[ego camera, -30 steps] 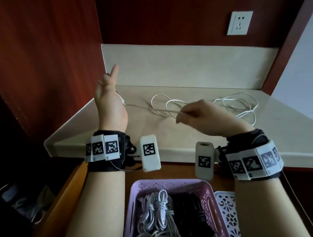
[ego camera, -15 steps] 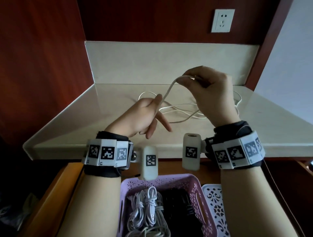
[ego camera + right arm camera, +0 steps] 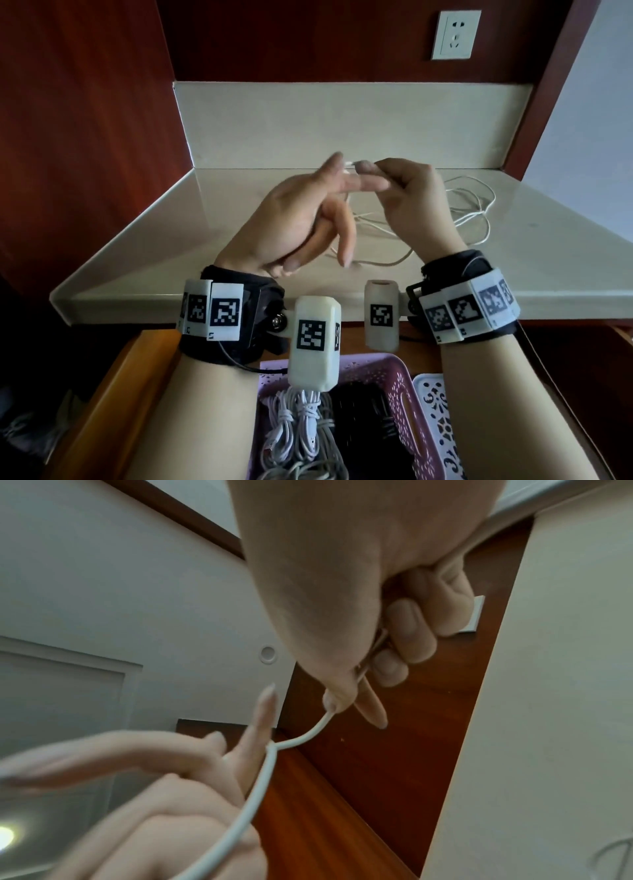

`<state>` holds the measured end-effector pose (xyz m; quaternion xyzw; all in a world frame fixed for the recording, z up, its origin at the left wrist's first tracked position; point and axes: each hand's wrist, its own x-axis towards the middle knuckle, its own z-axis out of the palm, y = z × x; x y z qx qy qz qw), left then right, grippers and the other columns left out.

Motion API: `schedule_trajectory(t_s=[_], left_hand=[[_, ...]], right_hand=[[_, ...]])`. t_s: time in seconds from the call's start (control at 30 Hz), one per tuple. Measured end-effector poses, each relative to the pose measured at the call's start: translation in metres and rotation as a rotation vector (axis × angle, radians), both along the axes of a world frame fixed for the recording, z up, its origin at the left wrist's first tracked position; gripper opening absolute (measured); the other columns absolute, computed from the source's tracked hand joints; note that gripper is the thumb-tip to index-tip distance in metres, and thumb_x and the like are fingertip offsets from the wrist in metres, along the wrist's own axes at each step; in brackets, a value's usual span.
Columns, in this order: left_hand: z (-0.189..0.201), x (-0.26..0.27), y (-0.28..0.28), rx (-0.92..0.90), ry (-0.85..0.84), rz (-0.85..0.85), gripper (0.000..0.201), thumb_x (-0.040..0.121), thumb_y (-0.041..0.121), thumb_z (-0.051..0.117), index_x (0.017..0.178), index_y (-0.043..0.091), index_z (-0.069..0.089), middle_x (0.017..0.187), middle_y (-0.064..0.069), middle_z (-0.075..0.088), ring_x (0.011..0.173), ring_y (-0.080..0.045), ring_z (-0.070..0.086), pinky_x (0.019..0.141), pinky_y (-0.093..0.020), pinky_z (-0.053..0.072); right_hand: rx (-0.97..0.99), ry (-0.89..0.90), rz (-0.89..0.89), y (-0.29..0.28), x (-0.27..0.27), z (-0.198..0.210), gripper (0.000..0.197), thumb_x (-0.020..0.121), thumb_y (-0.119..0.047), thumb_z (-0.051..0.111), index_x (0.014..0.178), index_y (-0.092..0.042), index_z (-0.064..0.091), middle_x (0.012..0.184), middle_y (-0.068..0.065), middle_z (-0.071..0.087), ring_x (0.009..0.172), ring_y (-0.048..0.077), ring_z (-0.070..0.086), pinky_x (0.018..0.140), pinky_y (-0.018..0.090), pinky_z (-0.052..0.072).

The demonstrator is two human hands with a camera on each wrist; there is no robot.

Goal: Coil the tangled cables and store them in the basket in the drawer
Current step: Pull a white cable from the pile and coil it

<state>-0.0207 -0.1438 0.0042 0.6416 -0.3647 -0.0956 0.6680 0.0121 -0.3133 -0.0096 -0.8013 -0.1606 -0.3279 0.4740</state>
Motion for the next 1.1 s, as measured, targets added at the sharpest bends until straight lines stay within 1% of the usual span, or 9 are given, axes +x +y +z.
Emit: schedule_trajectory(t_s=[0.27, 0.33, 0.43, 0.6, 0.73, 0.8, 0.87, 0.97, 1.1], left_hand=[[0.004, 0.012, 0.009, -0.681, 0.031, 0.312, 0.053, 0.106, 0.033, 0.016, 0.138, -0.003, 0.038, 0.101, 0.010, 0.072, 0.036, -0.003, 0.041, 0.039, -0.014, 0.029], [0.004, 0.015, 0.012, -0.798, 0.051, 0.354, 0.048, 0.106, 0.036, 0.016, 0.136, 0.009, 0.042, 0.121, 0.015, 0.064, 0.079, -0.001, 0.065, 0.069, -0.012, 0.048], [0.000, 0.023, 0.019, -0.759, 0.008, 0.499, 0.052, 0.104, 0.040, 0.013, 0.146, 0.018, 0.035, 0.145, 0.019, 0.040, 0.137, -0.002, 0.034, 0.114, -0.023, 0.027], [-0.008, 0.033, 0.023, -0.685, -0.008, 0.747, 0.034, 0.105, 0.035, 0.025, 0.130, 0.030, 0.048, 0.110, 0.023, 0.060, 0.063, 0.011, 0.055, 0.070, -0.007, 0.042], [-0.016, 0.038, 0.018, -0.339, -0.079, 0.876, 0.044, 0.103, 0.040, 0.032, 0.146, 0.037, 0.032, 0.156, -0.008, 0.022, 0.133, -0.012, 0.043, 0.107, -0.029, 0.040], [-0.018, 0.035, 0.010, -0.169, -0.146, 0.796, 0.047, 0.104, 0.031, 0.028, 0.150, 0.028, 0.021, 0.160, 0.002, -0.001, 0.128, -0.010, 0.046, 0.094, -0.028, 0.051], [-0.020, 0.030, 0.002, -0.047, -0.110, 0.686, 0.050, 0.104, 0.030, 0.030, 0.151, 0.020, 0.017, 0.157, 0.001, 0.015, 0.093, -0.010, 0.066, 0.063, -0.021, 0.056], [-0.019, 0.023, -0.006, 0.142, -0.077, 0.572, 0.039, 0.105, 0.028, 0.028, 0.128, -0.001, 0.039, 0.121, -0.022, 0.062, 0.038, -0.008, 0.053, 0.041, -0.025, 0.038], [-0.019, 0.014, -0.012, 0.315, -0.062, 0.446, 0.062, 0.103, 0.048, 0.022, 0.084, -0.002, 0.055, 0.071, -0.035, 0.062, 0.031, -0.017, 0.023, 0.035, -0.018, 0.017]], right_hand=[[-0.126, 0.290, 0.228, 0.018, -0.001, -0.011, 0.023, 0.100, -0.019, 0.044, 0.108, -0.019, 0.065, 0.050, -0.004, 0.041, 0.038, 0.008, 0.033, 0.042, 0.019, 0.031], [-0.228, 0.416, 0.362, 0.020, -0.005, -0.012, 0.026, 0.100, -0.018, 0.043, 0.117, -0.030, 0.059, 0.054, 0.001, 0.048, 0.036, 0.013, 0.038, 0.040, 0.019, 0.035], [-0.383, 0.493, 0.485, 0.019, -0.009, -0.012, 0.043, 0.097, -0.010, 0.047, 0.134, -0.033, 0.048, 0.055, -0.004, 0.057, 0.047, 0.017, 0.049, 0.053, 0.021, 0.043], [-0.572, 0.571, 0.607, 0.006, -0.015, -0.003, 0.039, 0.091, -0.009, 0.055, 0.125, -0.028, 0.058, 0.064, -0.001, 0.068, 0.063, 0.013, 0.057, 0.069, 0.033, 0.041], [-0.425, 0.468, 0.576, -0.002, -0.025, 0.010, 0.020, 0.093, -0.003, 0.053, 0.104, -0.012, 0.068, 0.059, 0.000, 0.065, 0.062, 0.016, 0.062, 0.070, 0.036, 0.049], [-0.259, 0.282, 0.459, 0.000, -0.028, 0.016, 0.016, 0.095, -0.007, 0.053, 0.091, -0.007, 0.069, 0.054, 0.000, 0.061, 0.054, 0.022, 0.058, 0.065, 0.040, 0.051], [-0.132, 0.132, 0.296, 0.003, -0.028, 0.020, 0.018, 0.093, -0.013, 0.057, 0.081, -0.005, 0.069, 0.049, -0.004, 0.053, 0.044, 0.011, 0.047, 0.050, 0.028, 0.046], [-0.085, -0.018, 0.103, 0.004, -0.025, 0.021, 0.022, 0.083, -0.026, 0.072, 0.072, -0.007, 0.070, 0.050, 0.001, 0.052, 0.048, 0.007, 0.038, 0.049, 0.026, 0.031], [-0.062, 0.012, 0.003, -0.002, -0.020, 0.019, 0.029, 0.075, -0.036, 0.077, 0.070, -0.011, 0.066, 0.052, 0.003, 0.049, 0.049, 0.009, 0.036, 0.052, 0.026, 0.031]])
